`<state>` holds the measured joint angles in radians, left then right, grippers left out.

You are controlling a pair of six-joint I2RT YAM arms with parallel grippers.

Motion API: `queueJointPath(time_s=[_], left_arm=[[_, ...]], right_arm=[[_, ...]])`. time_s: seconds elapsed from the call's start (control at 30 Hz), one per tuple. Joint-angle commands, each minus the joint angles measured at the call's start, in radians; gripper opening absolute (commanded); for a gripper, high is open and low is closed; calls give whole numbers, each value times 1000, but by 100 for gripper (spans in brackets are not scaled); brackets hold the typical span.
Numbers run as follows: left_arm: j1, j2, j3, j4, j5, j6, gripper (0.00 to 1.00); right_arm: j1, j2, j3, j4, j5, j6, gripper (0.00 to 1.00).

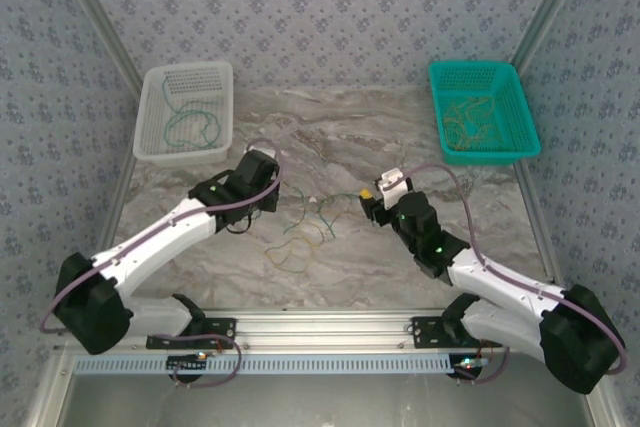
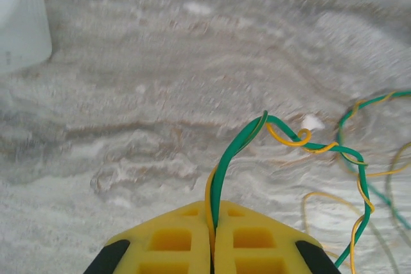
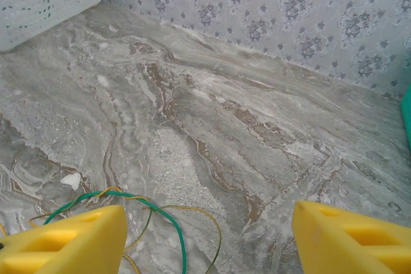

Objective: Untangle the cables

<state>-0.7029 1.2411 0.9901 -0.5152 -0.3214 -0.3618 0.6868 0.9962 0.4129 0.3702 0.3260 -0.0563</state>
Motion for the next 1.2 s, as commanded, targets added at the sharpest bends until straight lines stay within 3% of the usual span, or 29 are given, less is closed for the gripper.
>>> queueJointPath(time_s=[0.0,0.17,0.27,0.43,0.57,0.7,0.83,0.97,1.07,1.17], left_arm=[[-7,-108,-3,139,41,43,0],[-6,-210,-21,209,82,56,0],[-5,-235,-23,223,126,72,0],[21,-268,-95,337,257,63,0],[59,-291,-147,425,314,44,0],[94,-302,-178,489,381,42,0],[111,-304,-184,500,396,42,0],[113,-293,-201,550,424,31,0],[113,-285,-208,574,432,21,0],[112,-290,-222,602,441,14,0]], right_arm=[[-9,-37,-27,28,31,28,72],[-28,-67,-47,43,-4,40,74],[-48,-119,-75,72,-87,44,76],[-117,-255,-135,105,-450,12,82],[-156,-261,-114,88,-687,5,93],[-111,-176,-31,0,-764,-34,94],[4,-24,58,-44,-703,-76,94],[113,135,101,77,-564,-59,94],[140,266,156,143,-504,-57,94],[153,363,222,146,-460,-69,83]])
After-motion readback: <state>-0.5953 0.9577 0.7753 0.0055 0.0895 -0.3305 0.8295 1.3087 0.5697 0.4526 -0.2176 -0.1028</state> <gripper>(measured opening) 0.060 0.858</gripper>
